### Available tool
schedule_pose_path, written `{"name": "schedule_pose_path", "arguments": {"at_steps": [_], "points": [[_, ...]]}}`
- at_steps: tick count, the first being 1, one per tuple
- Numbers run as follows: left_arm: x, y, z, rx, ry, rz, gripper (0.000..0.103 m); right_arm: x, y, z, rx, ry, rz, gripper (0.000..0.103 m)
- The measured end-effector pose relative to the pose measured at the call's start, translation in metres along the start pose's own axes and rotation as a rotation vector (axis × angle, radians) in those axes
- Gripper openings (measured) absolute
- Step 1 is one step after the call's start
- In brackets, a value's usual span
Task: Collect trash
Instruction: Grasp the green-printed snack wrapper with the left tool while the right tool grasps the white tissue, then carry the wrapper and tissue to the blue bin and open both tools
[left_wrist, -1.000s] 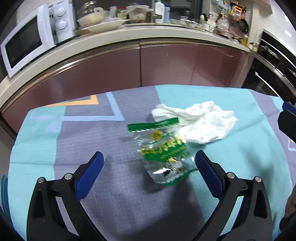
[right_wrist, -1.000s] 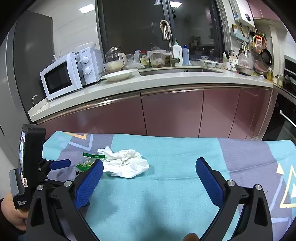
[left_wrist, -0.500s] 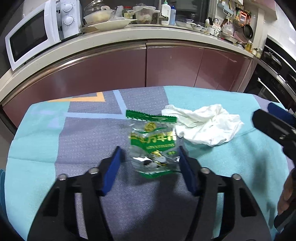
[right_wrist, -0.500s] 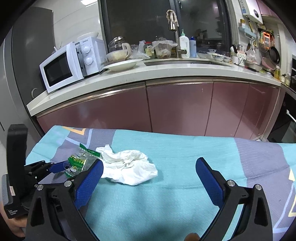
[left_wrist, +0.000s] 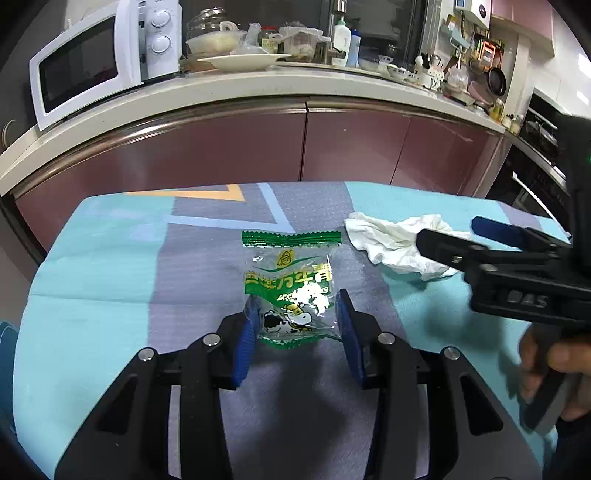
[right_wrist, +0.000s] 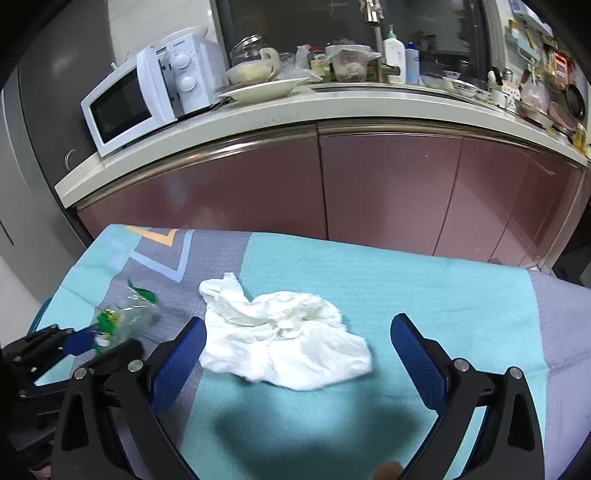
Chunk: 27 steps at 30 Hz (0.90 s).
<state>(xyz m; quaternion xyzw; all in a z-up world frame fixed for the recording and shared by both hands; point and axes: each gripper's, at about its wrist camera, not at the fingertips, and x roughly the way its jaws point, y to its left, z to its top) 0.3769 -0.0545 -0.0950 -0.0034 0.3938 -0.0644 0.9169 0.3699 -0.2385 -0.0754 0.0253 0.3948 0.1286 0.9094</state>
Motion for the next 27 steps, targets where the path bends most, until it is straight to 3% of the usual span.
{"name": "schedule_pose_path", "arguments": {"at_steps": [6,9,14,18,27], "points": [[-0.025,0.011,-0.002,-0.004,-0.043,0.012,0.041,0.016,0.008,0.0,-0.022,0.04,0.012,0.096],[-0.035,0.014,-0.003,0.004,-0.061,0.021,0.041,0.023,0.014,0.001,-0.051,0.07,0.011,0.069],[-0.049,0.02,-0.002,-0.004,-0.082,0.028,0.041,0.024,0.018,0.0,-0.074,0.083,-0.018,0.046],[-0.058,0.026,-0.007,-0.01,-0.094,0.039,0.041,0.021,0.019,0.0,-0.082,0.087,0.011,0.013],[-0.079,0.045,-0.018,-0.038,-0.114,0.048,0.041,-0.01,0.024,-0.012,-0.055,0.041,0.033,0.008]]}}
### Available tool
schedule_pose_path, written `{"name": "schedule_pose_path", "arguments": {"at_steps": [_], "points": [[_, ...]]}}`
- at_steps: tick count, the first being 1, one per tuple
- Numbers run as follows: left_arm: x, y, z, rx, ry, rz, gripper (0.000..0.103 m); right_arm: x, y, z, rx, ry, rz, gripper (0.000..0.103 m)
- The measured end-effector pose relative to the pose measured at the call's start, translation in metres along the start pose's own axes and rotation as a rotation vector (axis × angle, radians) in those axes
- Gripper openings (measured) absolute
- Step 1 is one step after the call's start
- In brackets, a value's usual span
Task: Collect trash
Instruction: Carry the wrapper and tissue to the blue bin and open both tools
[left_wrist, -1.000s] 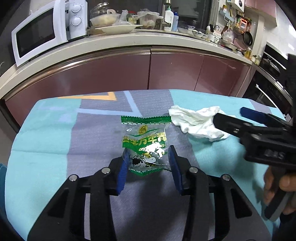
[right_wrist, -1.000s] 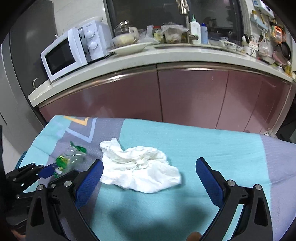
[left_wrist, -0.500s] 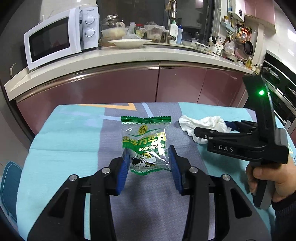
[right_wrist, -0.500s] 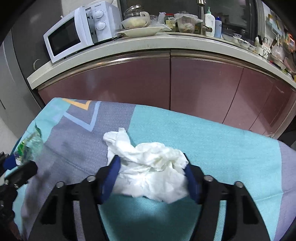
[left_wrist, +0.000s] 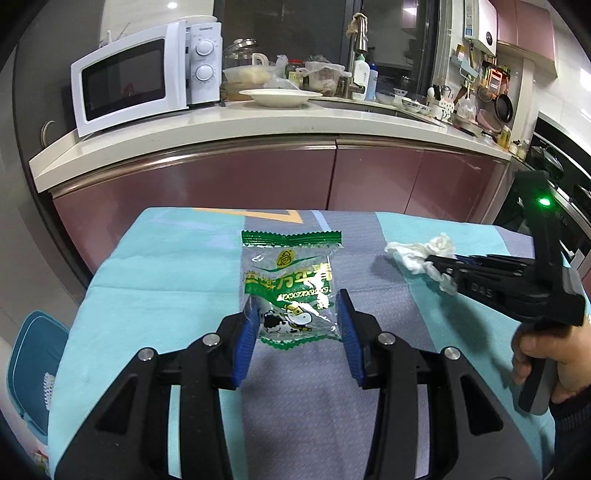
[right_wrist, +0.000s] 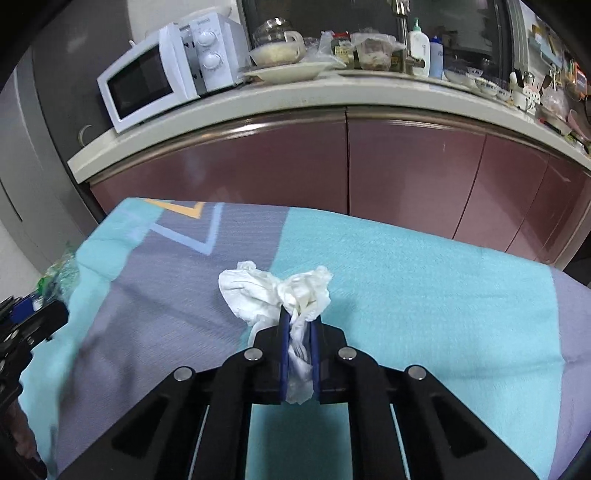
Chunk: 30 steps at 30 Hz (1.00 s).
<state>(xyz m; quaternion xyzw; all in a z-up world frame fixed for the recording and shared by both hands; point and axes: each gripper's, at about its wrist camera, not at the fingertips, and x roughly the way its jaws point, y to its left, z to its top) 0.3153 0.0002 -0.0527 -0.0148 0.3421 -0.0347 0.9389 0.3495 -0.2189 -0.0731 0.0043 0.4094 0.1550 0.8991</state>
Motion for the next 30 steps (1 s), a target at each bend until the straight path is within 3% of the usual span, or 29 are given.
{"name": "schedule_pose_path", "arguments": {"at_steps": [8,16,30], "points": [[-0.044,0.034,-0.007,-0.054,-0.061,0.016,0.041,-0.078,0.044,-0.012,-0.059,-0.133,0.069,0.008],[-0.104,0.093,-0.029,-0.107,-0.117,0.118,0.041,-0.129,0.119,-0.004,-0.158,-0.235,0.198,0.008],[-0.18,0.23,-0.067,-0.217,-0.139,0.382,0.041,-0.101,0.288,0.014,-0.343,-0.204,0.44,0.008]]}}
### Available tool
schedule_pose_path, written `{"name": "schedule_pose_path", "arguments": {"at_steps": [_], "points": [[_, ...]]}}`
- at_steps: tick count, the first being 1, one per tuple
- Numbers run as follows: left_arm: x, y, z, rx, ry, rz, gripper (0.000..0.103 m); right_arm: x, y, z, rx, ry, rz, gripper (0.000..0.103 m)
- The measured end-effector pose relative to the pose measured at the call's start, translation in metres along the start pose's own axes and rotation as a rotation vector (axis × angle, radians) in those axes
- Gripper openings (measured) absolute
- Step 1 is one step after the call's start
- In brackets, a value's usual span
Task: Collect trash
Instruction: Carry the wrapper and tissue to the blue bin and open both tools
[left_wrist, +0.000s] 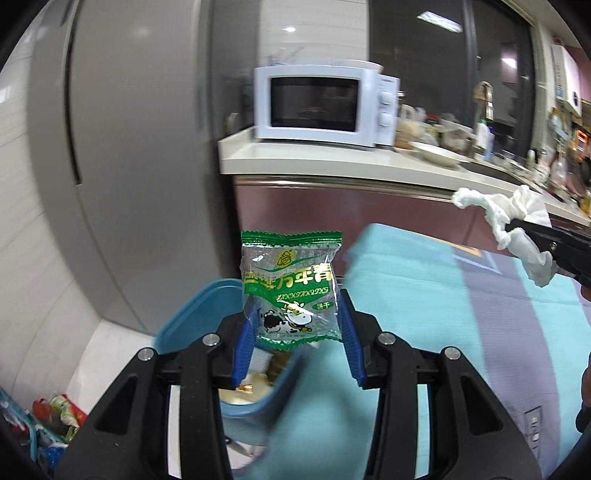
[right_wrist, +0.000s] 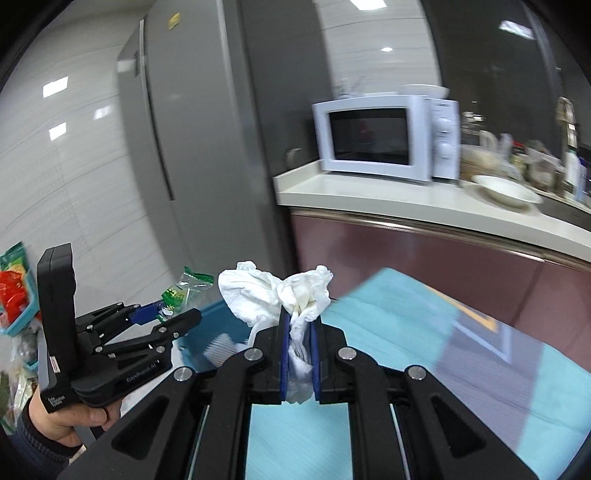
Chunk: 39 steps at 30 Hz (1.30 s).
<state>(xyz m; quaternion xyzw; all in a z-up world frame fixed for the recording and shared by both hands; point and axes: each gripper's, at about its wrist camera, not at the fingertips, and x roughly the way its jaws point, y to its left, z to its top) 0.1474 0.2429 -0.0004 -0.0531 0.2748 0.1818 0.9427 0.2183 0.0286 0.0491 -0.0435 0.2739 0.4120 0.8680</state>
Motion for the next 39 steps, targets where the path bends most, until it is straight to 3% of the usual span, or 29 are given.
{"name": "schedule_pose_path", "arguments": {"at_steps": [10,21,28,39], "points": [[0.0,0.071,-0.006,-0.063,0.012,0.091,0.041,0.07,0.062,0.027,-0.06,0.045,0.081,0.008],[0.034,0.107,-0.017,-0.115,0.078,0.113,0.041,0.166,0.103,0.024,-0.114,0.206,0.083,0.008],[0.08,0.117,-0.03,-0.144,0.157,0.099,0.041,0.224,0.108,0.006,-0.129,0.343,0.053,0.008],[0.143,0.119,-0.046,-0.158,0.276,0.094,0.041,0.265,0.094,-0.017,-0.124,0.465,0.018,0.009]]}}
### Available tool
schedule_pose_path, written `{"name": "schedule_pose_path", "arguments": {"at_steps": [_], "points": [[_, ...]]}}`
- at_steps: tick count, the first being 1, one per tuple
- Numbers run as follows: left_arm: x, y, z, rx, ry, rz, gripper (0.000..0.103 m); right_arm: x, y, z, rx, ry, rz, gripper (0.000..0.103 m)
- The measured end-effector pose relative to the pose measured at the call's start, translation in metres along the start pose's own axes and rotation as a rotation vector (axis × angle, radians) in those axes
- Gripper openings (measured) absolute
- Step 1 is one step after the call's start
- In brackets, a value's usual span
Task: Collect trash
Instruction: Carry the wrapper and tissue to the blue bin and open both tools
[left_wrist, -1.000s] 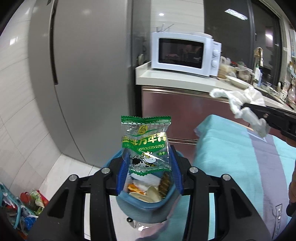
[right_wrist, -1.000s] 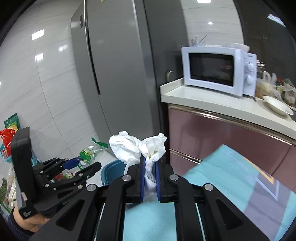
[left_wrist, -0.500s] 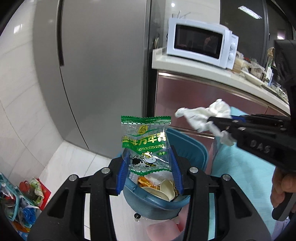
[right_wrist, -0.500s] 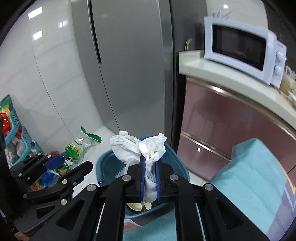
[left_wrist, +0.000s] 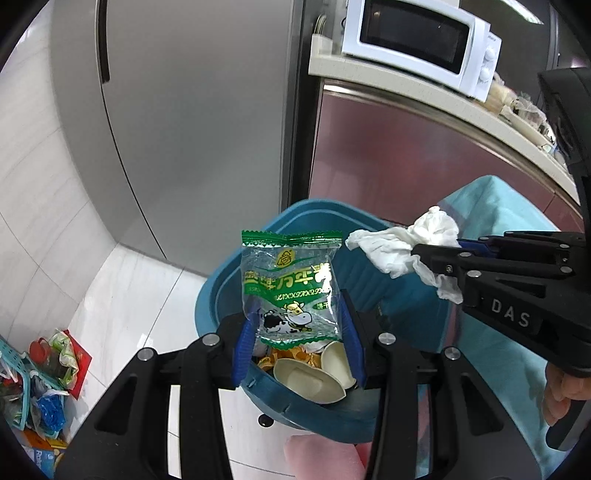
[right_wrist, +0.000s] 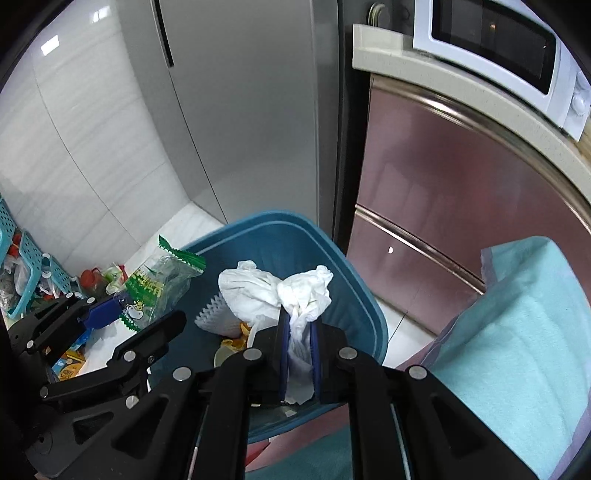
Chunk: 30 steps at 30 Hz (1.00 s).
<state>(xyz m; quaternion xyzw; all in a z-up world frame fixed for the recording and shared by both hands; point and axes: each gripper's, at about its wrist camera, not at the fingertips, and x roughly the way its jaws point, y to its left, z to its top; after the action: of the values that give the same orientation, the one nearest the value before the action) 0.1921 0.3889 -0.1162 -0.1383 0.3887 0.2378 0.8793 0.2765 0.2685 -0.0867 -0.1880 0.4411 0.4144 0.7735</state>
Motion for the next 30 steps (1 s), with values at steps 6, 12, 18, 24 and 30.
{"name": "schedule_pose_path", "arguments": {"at_steps": [6,12,18,24,30], "points": [[0.019,0.001,0.0,-0.004,0.041,0.008,0.041,0.016,-0.001,0.0,0.002,0.055,0.009,0.01],[0.038,-0.001,0.002,0.003,0.08,0.012,0.042,0.025,0.0,0.001,0.003,0.085,-0.004,0.02],[0.049,-0.001,0.0,-0.005,0.101,0.018,0.046,0.026,-0.004,0.003,0.012,0.087,-0.012,0.025],[0.044,0.001,-0.002,-0.01,0.084,0.021,0.064,0.024,-0.006,0.005,0.024,0.079,-0.012,0.032],[0.039,0.004,0.001,-0.02,0.068,0.013,0.067,0.022,-0.007,0.005,0.033,0.068,-0.008,0.032]]}}
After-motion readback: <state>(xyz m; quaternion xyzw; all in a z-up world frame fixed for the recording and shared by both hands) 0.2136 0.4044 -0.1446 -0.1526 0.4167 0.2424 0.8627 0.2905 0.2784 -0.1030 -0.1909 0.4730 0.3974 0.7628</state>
